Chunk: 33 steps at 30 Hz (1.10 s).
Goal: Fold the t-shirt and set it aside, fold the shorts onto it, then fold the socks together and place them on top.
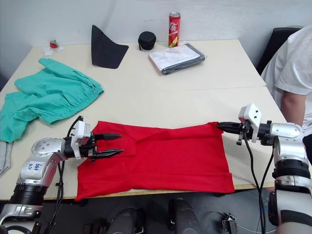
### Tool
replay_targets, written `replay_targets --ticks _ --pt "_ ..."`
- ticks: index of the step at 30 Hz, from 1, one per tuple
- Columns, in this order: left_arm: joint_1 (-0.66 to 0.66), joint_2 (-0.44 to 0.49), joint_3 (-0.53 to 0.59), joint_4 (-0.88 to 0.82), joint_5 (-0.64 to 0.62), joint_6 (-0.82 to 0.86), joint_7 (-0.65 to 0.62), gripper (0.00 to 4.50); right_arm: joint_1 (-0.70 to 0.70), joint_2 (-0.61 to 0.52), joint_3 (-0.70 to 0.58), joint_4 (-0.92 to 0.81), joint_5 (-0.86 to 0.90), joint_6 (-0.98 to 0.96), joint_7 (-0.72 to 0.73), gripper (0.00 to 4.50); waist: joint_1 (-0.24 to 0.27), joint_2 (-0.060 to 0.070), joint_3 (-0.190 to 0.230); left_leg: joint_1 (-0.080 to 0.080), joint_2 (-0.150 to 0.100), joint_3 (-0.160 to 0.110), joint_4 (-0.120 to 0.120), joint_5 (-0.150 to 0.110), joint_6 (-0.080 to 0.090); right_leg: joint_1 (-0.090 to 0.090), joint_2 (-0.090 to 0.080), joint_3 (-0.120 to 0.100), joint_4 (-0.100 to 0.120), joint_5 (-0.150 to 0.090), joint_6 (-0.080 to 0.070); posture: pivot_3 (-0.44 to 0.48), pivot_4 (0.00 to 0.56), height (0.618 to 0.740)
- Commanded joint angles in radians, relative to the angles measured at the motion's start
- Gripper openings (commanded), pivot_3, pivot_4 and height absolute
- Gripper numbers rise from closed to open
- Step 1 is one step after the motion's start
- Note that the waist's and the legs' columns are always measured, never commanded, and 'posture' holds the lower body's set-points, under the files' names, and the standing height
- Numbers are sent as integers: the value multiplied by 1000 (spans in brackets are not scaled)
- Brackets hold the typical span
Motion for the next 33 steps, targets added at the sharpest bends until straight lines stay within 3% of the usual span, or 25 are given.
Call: replay_targets --ticks 1,11,28,31,33 --pt "1 23 10 -15 6 -3 -8 2915 59 -4 -68 -97 78 -88 7 25 1 0 0 0 0 0 0 0 0 0 0 0 0 0 0 0 150 740" --pt "5 46 15 -6 13 15 -18 2915 297 -4 -85 -302 141 -99 -25 25 3 0 0 0 0 -1 0 0 0 0 0 0 0 0 0 0 150 740" --pt "21 93 30 -23 2 55 -27 2915 389 11 -44 -173 66 -348 -60 25 2 0 0 1 0 -1 0 0 0 1 0 0 0 0 0 0 150 740" --pt "23 92 34 -24 -2 56 -21 2915 409 1 -43 -194 92 -305 -43 571 2 0 0 1 0 -1 0 0 0 1 0 0 0 0 0 0 150 740" --pt "26 91 37 -27 -4 56 -19 2915 422 -10 -44 -204 88 -309 -40 1282 2 0 0 1 0 -1 0 0 0 1 0 0 0 0 0 0 150 740"
